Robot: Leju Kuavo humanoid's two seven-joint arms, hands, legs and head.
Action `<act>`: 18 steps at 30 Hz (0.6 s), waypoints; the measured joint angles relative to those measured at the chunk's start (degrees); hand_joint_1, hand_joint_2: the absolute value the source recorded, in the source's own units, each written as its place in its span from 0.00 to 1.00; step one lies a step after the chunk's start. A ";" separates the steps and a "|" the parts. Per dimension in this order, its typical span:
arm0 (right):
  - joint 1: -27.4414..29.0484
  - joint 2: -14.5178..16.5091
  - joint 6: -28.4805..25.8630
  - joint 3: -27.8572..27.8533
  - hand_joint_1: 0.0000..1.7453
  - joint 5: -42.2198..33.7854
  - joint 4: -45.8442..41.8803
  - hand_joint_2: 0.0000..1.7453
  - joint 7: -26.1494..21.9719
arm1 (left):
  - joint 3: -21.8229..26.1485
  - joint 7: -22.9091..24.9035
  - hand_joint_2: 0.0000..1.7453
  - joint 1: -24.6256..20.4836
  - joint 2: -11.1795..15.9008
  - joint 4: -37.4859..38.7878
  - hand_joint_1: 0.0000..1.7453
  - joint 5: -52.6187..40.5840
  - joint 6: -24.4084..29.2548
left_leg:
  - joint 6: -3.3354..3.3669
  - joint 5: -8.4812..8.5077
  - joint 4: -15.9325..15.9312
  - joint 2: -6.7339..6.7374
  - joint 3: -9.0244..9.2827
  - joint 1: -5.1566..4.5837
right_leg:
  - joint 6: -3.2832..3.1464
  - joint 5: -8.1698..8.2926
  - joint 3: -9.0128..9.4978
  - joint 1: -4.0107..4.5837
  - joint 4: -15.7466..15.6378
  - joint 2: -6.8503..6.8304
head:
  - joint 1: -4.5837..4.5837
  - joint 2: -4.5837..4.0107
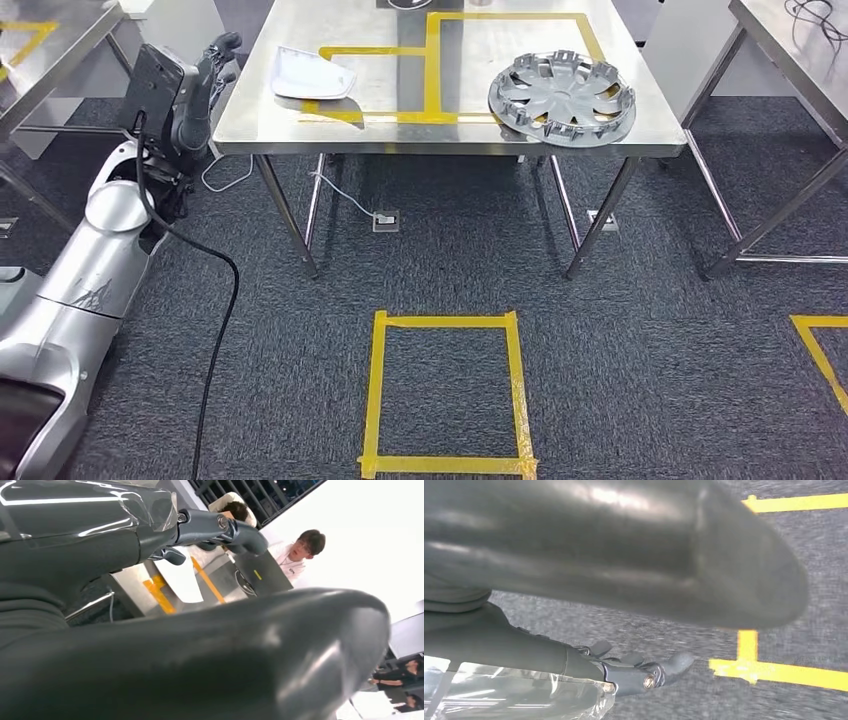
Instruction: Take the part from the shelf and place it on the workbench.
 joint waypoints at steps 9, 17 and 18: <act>-0.11 0.05 0.04 0.00 0.00 0.44 0.03 0.00 0.05 | 0.12 -0.02 0.00 0.44 0.80 -0.08 0.00 -0.10 -0.05 | -1.52 -8.22 6.55 -0.25 8.31 1.26 | 0.67 6.34 -7.33 -0.20 0.69 -0.19 | -0.15 0.00; 0.02 0.09 0.16 -0.02 0.00 0.71 0.04 0.00 0.11 | 0.38 -0.01 0.00 0.13 0.91 -0.38 0.00 -0.49 -0.32 | 1.74 -6.07 -1.23 -0.13 9.42 0.70 | 1.43 1.50 -11.07 -0.37 6.85 0.00 | 0.29 0.00; 0.00 0.09 0.18 -0.02 0.00 0.71 0.05 0.00 0.12 | 0.37 0.01 0.00 0.19 0.89 -0.39 0.00 -0.52 -0.39 | 1.89 -5.20 -1.19 -0.15 8.34 0.61 | 1.28 -1.20 -12.10 -0.37 11.03 0.01 | 0.35 0.00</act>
